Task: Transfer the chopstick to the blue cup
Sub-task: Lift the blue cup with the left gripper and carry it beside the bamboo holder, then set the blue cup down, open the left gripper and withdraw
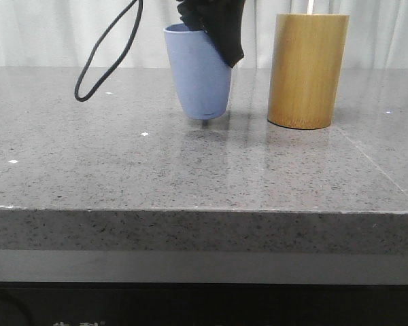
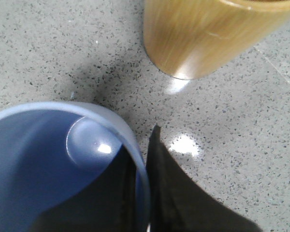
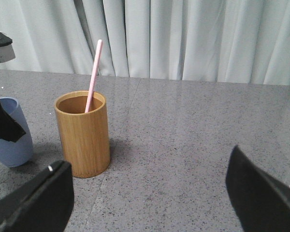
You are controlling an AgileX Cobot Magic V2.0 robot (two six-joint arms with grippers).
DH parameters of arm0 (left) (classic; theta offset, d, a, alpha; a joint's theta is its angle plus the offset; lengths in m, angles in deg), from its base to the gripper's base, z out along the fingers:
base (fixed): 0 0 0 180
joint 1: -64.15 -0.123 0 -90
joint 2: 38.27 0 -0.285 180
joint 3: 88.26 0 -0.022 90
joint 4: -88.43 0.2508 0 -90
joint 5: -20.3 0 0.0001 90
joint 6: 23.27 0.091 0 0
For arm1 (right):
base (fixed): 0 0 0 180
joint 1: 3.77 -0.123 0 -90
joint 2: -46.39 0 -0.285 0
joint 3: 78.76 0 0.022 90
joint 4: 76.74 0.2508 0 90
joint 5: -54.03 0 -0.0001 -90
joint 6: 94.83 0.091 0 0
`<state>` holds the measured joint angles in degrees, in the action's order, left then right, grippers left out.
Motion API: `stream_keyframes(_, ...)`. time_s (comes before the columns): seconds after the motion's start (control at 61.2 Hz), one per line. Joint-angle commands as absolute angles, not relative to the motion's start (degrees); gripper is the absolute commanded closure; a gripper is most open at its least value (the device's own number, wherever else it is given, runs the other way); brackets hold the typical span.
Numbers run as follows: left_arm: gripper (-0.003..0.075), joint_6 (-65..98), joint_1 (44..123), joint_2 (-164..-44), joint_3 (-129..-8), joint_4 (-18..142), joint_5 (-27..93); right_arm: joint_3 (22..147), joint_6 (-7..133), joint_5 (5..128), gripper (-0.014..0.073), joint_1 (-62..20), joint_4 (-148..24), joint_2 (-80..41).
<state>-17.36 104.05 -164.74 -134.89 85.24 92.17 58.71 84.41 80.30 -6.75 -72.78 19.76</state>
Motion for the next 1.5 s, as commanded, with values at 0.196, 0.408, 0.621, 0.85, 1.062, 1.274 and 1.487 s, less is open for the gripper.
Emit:
stream_keyframes(0.196, 0.0660, -17.3, 104.6, -161.1, -136.8, 84.7, 90.1, 60.7, 83.9, 75.6, -0.0052, -6.3, -73.1, 18.7)
stream_keyframes(0.408, 0.0490, -17.3, 104.6, -161.1, -136.8, 84.7, 90.1, 60.7, 83.9, 75.6, -0.0052, -6.3, -73.1, 18.7)
stream_keyframes(0.621, 0.0339, -17.3, 104.6, -161.1, -136.8, 84.7, 89.5, 60.7, 83.9, 75.6, -0.0052, -6.3, -73.1, 18.7)
stream_keyframes(0.85, 0.0264, -17.3, 104.6, -161.1, -136.8, 84.7, 89.2, 60.7, 83.9, 75.6, -0.0052, -6.3, -73.1, 18.7)
stream_keyframes(1.062, 0.0264, -17.3, 104.6, -161.1, -140.8, 84.4, 90.8, 60.7, 83.9, 75.6, -0.0052, -6.3, -73.1, 18.7)
stream_keyframes(1.274, 0.0264, -17.3, 104.6, -161.1, -144.7, 84.3, 92.9, 60.7, 83.9, 75.6, -0.0052, -6.3, -73.1, 18.7)
stream_keyframes(1.487, 0.0292, -17.3, 104.6, -161.0, -146.6, 83.9, 92.9, 60.7, 83.9, 75.6, -0.0052, -6.3, -73.1, 18.7)
